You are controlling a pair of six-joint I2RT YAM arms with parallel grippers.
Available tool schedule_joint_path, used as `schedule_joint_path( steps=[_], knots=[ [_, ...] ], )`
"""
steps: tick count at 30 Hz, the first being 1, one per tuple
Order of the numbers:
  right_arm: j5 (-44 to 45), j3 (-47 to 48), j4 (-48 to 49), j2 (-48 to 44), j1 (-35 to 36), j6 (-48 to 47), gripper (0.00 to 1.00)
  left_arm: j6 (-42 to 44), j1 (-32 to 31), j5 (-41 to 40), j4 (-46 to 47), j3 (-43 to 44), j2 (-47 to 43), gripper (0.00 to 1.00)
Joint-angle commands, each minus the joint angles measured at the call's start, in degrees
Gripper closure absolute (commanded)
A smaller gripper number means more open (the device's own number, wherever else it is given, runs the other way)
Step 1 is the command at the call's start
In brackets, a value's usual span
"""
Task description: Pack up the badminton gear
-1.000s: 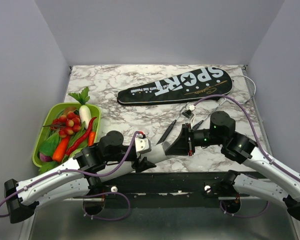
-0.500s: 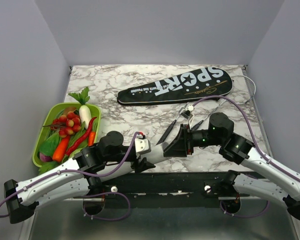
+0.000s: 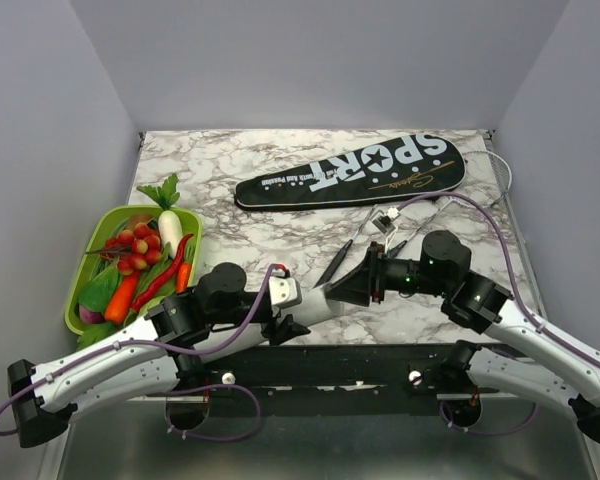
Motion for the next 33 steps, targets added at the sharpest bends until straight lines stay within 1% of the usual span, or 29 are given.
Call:
schedule_joint_path(
  steps=[1,2,5,6,7,8,10,12,13,14,15,17,18,20,21,22,24,25,26,27,28,33],
  knots=[
    [11.05,6.67,-10.45,-3.53,0.56,-2.82,0.48,-2.88,-0.22,-2.90,2.48,2.34,1.50,1.00],
    [12.82,8.89,-15.17,-5.28,0.64,-4.22,0.47,-2.79,-0.22,-3.69,1.87,3.22,2.21,1.00],
    [21.16,17.60,-22.48,-7.49,0.56,-5.81,0.46,-2.00,-0.13,-8.16,-2.52,8.75,6.86,1.00],
    [23.36,19.27,-24.08,-8.89,0.64,-6.26,0.46,-2.00,-0.13,-9.74,-3.84,12.50,8.44,1.00],
    [28.52,20.77,-25.75,-9.42,0.64,-6.35,0.46,0.43,-0.13,-12.02,-6.11,14.37,11.76,1.00],
    [30.22,22.87,-27.68,-10.04,0.56,-7.22,0.46,1.42,0.13,-13.35,-7.00,16.22,13.36,1.00],
    [34.87,24.11,-28.75,-11.88,0.56,-7.84,0.46,3.26,1.18,-14.94,-8.76,21.40,18.09,1.00],
    [35.95,24.47,-29.46,-12.50,0.56,-8.89,0.45,5.72,4.78,-14.95,-9.38,26.66,21.19,1.00],
    [36.91,24.39,-29.80,-12.50,0.64,-8.98,0.45,6.52,6.36,-14.34,-9.73,28.35,24.16,1.00],
    [36.83,24.04,-29.90,-12.50,0.56,-8.98,0.45,8.26,9.33,-13.55,-9.91,30.02,25.58,1.00],
    [36.57,22.82,-29.72,-12.50,0.64,-8.98,0.45,9.15,11.10,-13.02,-10.09,33.51,27.16,1.00],
    [36.04,20.79,-28.15,-12.77,0.56,-8.20,0.45,11.35,13.66,-13.01,-10.35,37.05,31.73,1.00],
    [36.04,19.74,-27.70,-12.77,0.56,-7.76,0.45,13.62,16.37,-13.10,-10.53,40.81,33.40,1.00],
    [36.48,17.36,-26.39,-13.03,0.56,-7.14,0.45,15.83,18.76,-13.01,-11.05,44.95,38.50,1.00],
    [36.56,16.66,-25.95,-13.21,0.64,-6.79,0.45,18.02,20.51,-12.92,-11.67,50.02,40.34,1.00],
    [36.74,15.08,-25.42,-13.29,0.56,-6.53,0.46,19.17,21.40,-12.84,-13.50,53.12,44.54,1.00],
    [36.74,14.02,-23.66,-13.56,0.64,-6.17,0.46,21.54,22.81,-12.75,-15.36,59.10,49.04,1.00],
    [37.09,13.58,-23.31,-13.56,0.56,-6.26,0.46,23.90,23.94,-13.36,-16.93,64.95,53.41,1.00],
    [37.35,12.62,-22.52,-13.73,0.56,-6.17,0.46,25.23,24.48,-13.54,-17.73,67.97,55.54,1.00],
    [37.88,12.09,-21.90,-14.00,0.56,-6.09,0.46,26.20,25.09,-13.80,-18.35,73.14,57.65,1.00],
    [38.41,11.47,-21.38,-14.17,0.56,-5.91,0.46,28.30,26.05,-14.06,-18.87,75.54,61.33,1.00],
    [38.32,4.28,-14.96,-15.14,0.64,-3.89,0.46,32.36,29.75,-15.82,-18.97,87.76,72.07,1.00]
  ],
)
